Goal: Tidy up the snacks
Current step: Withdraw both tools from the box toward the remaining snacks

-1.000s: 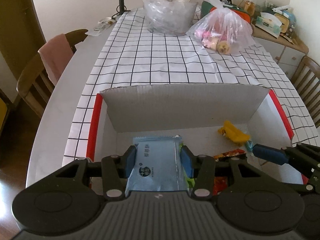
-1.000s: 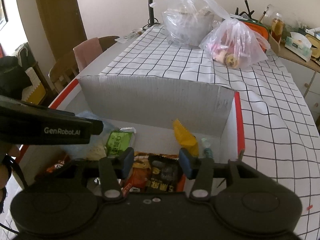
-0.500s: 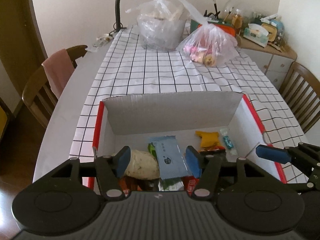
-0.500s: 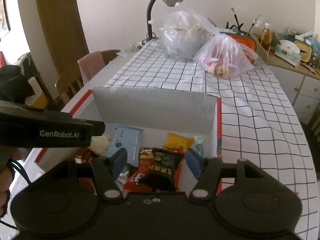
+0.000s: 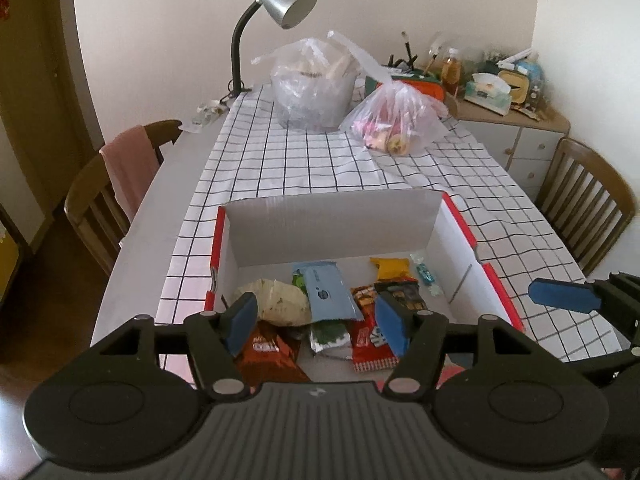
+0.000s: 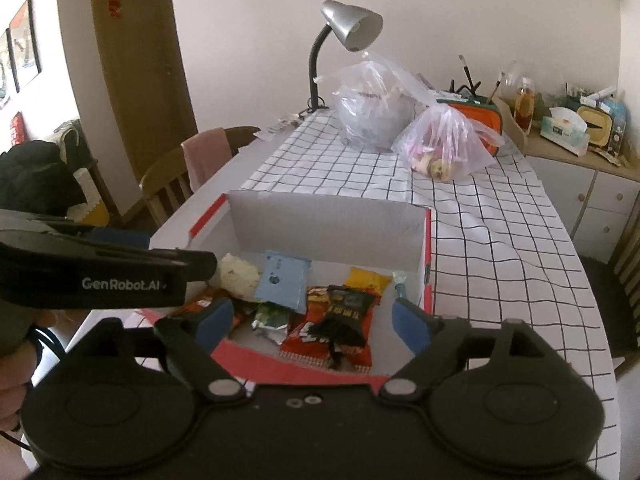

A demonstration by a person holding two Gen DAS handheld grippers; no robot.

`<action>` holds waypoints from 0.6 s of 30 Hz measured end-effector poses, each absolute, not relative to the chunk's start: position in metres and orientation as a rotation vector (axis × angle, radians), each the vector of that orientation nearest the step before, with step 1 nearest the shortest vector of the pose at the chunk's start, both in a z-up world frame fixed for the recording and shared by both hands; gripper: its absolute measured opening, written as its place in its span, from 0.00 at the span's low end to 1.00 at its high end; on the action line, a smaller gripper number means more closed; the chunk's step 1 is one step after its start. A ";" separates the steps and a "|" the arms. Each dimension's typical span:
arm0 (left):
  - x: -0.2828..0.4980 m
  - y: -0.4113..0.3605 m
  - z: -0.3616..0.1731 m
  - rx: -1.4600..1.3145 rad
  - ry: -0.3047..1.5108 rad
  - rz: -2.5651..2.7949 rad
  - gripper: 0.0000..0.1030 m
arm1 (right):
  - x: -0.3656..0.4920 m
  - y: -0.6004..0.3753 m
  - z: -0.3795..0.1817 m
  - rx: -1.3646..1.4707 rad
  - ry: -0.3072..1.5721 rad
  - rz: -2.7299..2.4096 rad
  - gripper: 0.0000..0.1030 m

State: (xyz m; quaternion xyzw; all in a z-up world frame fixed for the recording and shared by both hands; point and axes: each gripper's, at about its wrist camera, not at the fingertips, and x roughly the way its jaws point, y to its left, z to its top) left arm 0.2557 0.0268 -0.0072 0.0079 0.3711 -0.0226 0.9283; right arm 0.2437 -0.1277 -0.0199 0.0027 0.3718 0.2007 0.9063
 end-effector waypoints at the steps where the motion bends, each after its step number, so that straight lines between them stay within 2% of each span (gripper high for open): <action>1: 0.250 0.027 -0.006 0.015 0.753 -0.051 0.69 | 0.239 -0.128 -0.019 0.008 0.765 0.417 0.88; 11: 0.197 0.028 0.000 0.024 0.700 -0.084 0.73 | 0.197 -0.130 -0.016 0.015 0.753 0.449 0.98; 18: 0.169 0.034 -0.012 0.005 0.707 -0.098 0.75 | 0.168 -0.130 -0.025 0.021 0.770 0.487 1.00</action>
